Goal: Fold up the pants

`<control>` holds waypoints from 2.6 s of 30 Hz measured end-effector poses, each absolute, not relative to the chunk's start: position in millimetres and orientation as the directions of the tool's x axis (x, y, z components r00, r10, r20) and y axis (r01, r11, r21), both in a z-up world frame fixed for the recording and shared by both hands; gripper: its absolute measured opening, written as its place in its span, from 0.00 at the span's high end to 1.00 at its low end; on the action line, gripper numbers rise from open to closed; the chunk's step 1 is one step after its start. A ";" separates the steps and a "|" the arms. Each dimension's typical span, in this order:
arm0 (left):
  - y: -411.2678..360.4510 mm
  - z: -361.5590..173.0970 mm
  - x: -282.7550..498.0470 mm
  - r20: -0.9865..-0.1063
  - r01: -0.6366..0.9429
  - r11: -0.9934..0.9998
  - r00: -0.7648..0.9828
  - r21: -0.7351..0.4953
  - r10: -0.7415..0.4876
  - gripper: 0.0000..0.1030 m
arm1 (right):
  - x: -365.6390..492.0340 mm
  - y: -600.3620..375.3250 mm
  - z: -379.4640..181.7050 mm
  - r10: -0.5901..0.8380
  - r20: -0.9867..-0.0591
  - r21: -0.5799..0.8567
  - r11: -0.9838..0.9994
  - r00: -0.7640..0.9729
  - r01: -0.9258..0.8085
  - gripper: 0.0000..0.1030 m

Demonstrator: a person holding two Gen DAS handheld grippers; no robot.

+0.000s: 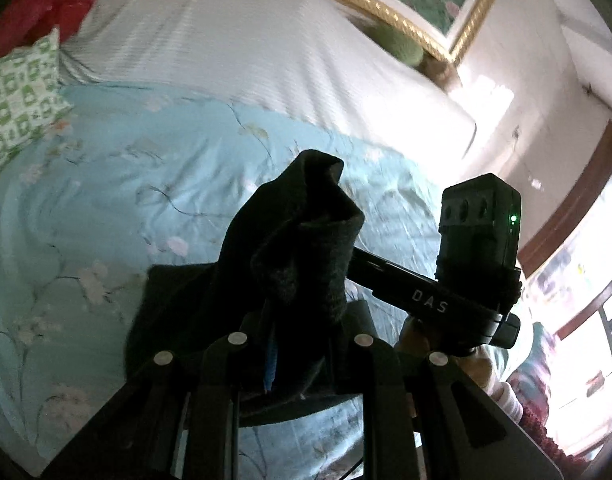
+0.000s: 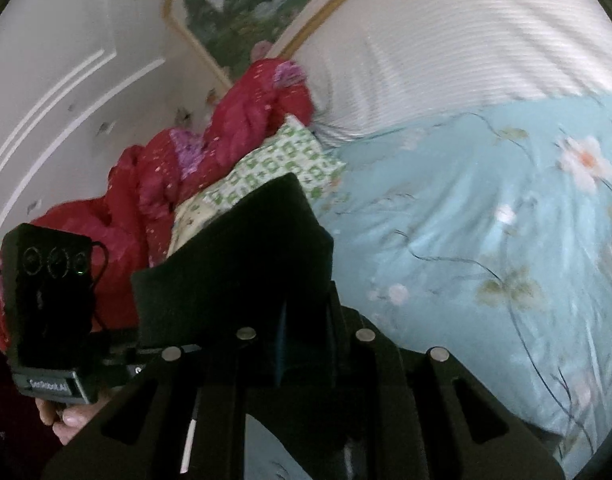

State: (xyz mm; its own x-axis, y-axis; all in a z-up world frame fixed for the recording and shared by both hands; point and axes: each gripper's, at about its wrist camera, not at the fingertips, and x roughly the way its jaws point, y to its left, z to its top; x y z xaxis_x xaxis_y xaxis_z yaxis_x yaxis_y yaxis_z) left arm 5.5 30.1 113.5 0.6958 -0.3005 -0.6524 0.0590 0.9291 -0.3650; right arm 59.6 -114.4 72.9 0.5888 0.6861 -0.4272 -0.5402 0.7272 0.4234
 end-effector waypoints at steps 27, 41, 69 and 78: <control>-64.4 22.5 51.0 -0.771 0.209 0.931 0.521 -0.300 -0.365 0.82 | 28.4 -226.4 16.9 0.477 -0.548 0.444 0.862 0.687 -0.244 0.79; -64.5 28.6 32.3 -0.745 0.283 0.890 0.487 -0.359 -0.455 0.50 | -12.1 -251.9 28.3 0.327 -0.549 0.449 0.891 0.769 -0.058 0.55; 77.8 51.6 14.0 -0.713 -0.013 0.914 0.630 -0.406 -0.308 0.34 | -14.9 -184.4 65.0 0.139 -0.566 0.240 0.971 0.812 0.001 0.32; 88.6 32.5 28.5 -0.747 -0.065 0.917 0.604 -0.393 -0.277 0.32 | -4.6 -176.8 48.1 0.080 -0.626 0.186 0.981 0.775 0.048 0.30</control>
